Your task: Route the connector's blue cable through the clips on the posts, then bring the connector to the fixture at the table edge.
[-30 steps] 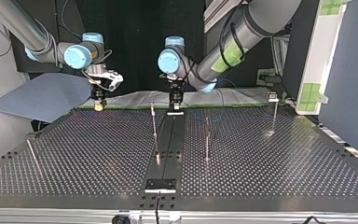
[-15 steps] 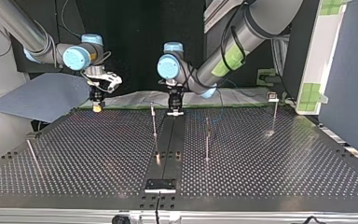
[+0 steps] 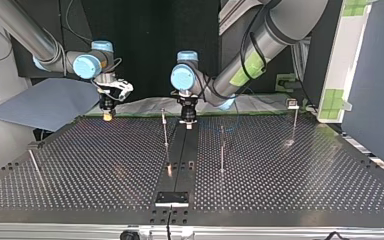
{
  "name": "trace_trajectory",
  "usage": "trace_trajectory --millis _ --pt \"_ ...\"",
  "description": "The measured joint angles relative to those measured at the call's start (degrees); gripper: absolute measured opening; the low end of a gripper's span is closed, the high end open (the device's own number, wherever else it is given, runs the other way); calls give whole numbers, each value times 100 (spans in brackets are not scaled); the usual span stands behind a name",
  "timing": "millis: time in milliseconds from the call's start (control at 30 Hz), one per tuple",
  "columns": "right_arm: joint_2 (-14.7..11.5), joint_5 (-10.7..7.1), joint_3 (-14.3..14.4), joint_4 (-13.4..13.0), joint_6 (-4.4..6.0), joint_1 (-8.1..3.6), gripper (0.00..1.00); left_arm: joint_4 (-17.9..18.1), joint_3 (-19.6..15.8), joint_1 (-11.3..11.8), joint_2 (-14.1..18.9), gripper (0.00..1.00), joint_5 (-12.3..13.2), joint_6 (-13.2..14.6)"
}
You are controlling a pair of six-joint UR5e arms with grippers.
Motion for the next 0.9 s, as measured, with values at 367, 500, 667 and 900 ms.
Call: trace_trajectory --millis 367,500,667,900 --pt "99 -11 -180 -9 27 -67 0 -359 518 71 -488 0 2 -101" --pt "111 -19 -269 0 31 -97 0 -506 698 104 -534 0 -7 -97" --pt "125 -33 -371 25 32 -133 0 -589 927 167 -541 0 3 -85" --pt "143 -66 -468 65 18 -152 0 -604 1000 218 -543 0 12 -71"
